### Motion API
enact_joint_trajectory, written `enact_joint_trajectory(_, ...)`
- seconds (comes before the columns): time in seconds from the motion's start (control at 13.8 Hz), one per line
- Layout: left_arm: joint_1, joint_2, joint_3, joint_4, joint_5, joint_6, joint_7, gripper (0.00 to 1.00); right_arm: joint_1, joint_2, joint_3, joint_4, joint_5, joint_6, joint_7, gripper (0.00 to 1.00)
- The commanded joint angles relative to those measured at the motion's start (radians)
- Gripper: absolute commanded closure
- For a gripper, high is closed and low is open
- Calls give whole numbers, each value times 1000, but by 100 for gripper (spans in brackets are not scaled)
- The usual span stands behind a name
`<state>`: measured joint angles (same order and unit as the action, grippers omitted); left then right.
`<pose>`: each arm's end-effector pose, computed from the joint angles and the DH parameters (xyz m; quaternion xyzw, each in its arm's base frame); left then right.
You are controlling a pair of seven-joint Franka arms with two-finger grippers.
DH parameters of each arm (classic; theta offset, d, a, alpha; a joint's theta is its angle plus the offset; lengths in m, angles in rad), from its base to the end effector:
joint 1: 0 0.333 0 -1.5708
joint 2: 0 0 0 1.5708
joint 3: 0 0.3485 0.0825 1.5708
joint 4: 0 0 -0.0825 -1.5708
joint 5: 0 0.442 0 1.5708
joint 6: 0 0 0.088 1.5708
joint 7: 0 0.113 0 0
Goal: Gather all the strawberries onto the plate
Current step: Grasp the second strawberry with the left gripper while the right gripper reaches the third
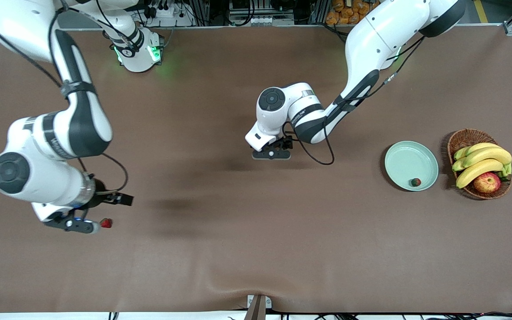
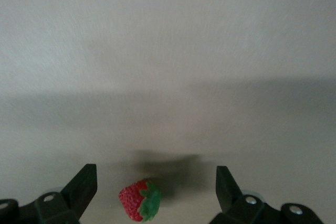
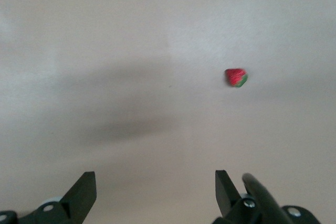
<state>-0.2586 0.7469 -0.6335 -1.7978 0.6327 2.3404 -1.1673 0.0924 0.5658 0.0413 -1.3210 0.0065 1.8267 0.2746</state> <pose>0.4726 -0.5232 0.1702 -0.9996 0.0269 -0.0111 0.0067 0.7770 0.0984 0.4062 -0.9967 0.0741 0.0321 0.0079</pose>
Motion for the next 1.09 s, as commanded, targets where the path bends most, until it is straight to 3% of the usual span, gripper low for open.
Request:
enact_joint_trajectory(0.0,25,-32,0,-84,59,43,-38,0,-43,26,20,-7,-17,29,-69,0)
enact_joint_trajectory(0.43,27,-32,-2,-97,59,43,-37,0,-129,135,18,-15,-14,187,-210,0)
enact_joint_trajectory(0.51,27,-32,-2,-98,59,43,-35,18,-132,147,18,-14,-16,200,-233,0)
enact_joint_trajectory(0.58,27,-32,-2,-98,59,43,-35,53,-132,161,18,-14,-17,206,-241,0)
enact_joint_trajectory(0.65,27,-31,-2,-98,59,43,-38,68,-137,173,18,-15,-19,223,-250,0)
enact_joint_trajectory(0.8,27,-32,-2,-98,58,43,-41,72,-161,215,20,-15,-14,284,-311,0)
enact_joint_trajectory(0.87,25,-32,-2,-98,58,43,-52,80,-167,229,20,-15,-13,296,-327,0)
enact_joint_trajectory(0.94,25,-32,-2,-98,58,43,-63,98,-169,242,20,-15,-13,302,-328,0)
enact_joint_trajectory(1.01,25,-32,-2,-100,58,43,-64,100,-169,250,20,-15,-16,310,-331,0)
